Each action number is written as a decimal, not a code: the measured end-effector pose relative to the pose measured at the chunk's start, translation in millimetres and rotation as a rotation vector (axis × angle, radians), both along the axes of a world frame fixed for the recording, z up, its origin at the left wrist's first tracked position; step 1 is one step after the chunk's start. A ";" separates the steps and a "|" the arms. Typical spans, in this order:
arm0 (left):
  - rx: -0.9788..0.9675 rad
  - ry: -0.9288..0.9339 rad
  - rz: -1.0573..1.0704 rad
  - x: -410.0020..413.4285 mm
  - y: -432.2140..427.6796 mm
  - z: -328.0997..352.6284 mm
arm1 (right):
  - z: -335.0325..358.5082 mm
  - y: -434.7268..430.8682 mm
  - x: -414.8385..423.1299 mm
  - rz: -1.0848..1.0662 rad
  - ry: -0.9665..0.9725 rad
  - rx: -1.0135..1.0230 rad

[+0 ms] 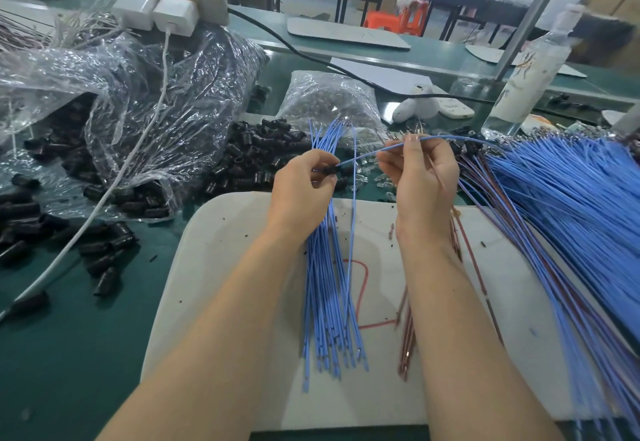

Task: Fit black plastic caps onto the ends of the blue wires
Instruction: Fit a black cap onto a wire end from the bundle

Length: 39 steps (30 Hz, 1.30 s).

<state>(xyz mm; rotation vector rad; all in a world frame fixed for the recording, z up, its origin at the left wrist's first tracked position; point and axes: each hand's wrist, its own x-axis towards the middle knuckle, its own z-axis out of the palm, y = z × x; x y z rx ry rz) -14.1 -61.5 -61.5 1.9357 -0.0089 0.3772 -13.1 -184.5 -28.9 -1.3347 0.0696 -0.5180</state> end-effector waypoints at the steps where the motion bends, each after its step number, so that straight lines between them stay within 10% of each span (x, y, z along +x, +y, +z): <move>1: 0.006 0.003 -0.007 -0.4 -0.3 -0.1 | -0.5 -0.1 0.2 -0.011 0.003 -0.014; 24: 0.126 -0.311 -0.034 -14.2 -12.3 17.2 | -2.8 6.9 -5.1 0.124 0.013 -0.413; 39: -1.446 0.269 -0.116 -3.6 6.5 29.2 | 20.2 33.3 -38.8 0.591 0.088 -0.591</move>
